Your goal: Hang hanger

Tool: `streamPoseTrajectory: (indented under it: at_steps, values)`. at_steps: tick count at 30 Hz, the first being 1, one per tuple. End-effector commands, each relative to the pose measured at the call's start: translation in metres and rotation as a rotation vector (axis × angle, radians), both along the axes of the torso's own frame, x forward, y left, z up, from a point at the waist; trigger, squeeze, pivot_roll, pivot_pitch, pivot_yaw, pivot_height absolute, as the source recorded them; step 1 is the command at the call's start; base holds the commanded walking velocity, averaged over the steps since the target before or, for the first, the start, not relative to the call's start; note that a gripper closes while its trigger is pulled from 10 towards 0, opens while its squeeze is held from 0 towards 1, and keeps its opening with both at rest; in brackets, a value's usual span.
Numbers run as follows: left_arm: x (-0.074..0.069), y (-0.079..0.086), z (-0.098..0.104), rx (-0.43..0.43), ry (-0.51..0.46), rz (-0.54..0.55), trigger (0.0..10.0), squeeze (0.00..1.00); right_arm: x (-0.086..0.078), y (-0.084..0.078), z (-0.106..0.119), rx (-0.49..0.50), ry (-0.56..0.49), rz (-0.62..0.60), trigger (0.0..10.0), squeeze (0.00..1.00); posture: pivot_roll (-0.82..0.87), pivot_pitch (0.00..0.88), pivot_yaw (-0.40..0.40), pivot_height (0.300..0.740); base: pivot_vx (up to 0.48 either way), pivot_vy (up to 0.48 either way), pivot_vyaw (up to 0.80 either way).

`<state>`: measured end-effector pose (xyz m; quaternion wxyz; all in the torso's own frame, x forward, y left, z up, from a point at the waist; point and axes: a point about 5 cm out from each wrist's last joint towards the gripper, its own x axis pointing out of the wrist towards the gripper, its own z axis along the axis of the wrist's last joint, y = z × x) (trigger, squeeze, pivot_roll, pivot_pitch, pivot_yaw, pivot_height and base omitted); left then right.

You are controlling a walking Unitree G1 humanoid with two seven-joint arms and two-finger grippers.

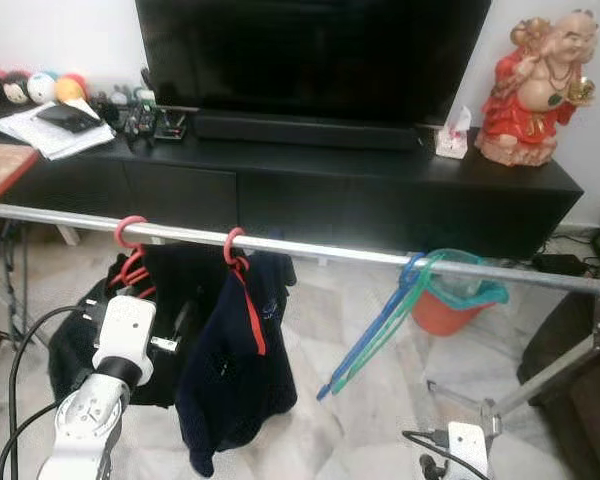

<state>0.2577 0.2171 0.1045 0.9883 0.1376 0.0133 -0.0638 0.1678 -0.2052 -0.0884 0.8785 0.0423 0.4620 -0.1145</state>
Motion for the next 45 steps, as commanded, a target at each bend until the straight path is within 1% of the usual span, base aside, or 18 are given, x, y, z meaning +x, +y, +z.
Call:
streamPoseTrajectory:
  at_steps: [1,6,10,17,30,42,45]
  values:
    - [0.005,-0.004,-0.003,-0.010,0.028,-0.024,10.0,0.00,0.001,-0.003,0.001,-0.005,-0.009,-0.037,10.0,0.00,0.09,0.000,-0.002,0.740,0.000,0.000,0.00]
    - [0.010,-0.007,-0.006,-0.023,0.061,-0.035,10.0,0.00,0.002,-0.003,0.001,-0.005,-0.010,-0.049,10.0,0.00,0.11,0.000,-0.004,0.740,0.000,0.000,0.00]
    - [0.011,-0.006,-0.010,-0.024,0.086,-0.028,10.0,0.00,0.002,-0.003,0.001,-0.006,-0.011,-0.046,10.0,0.00,0.11,0.000,-0.010,0.740,0.000,0.000,0.00]
    - [0.014,-0.009,-0.009,-0.022,0.073,-0.021,10.0,0.00,0.003,-0.005,0.002,-0.013,-0.015,-0.045,10.0,0.00,0.11,0.000,-0.023,0.740,0.000,0.000,0.00]
    - [0.012,-0.011,-0.011,-0.021,0.075,-0.018,10.0,0.00,0.002,-0.008,0.003,-0.018,-0.011,-0.033,10.0,0.00,0.11,0.000,-0.034,0.740,0.000,0.000,0.00]
    - [0.011,-0.012,-0.013,-0.016,0.076,-0.016,10.0,0.00,0.001,-0.009,0.002,-0.018,-0.005,-0.021,10.0,0.00,0.10,0.000,-0.036,0.740,0.000,-0.289,0.00]
    - [0.011,-0.012,-0.013,-0.030,0.079,-0.016,10.0,0.00,0.001,-0.009,0.002,-0.018,-0.005,-0.020,10.0,0.00,0.10,0.000,-0.037,0.740,0.000,-0.270,0.00]
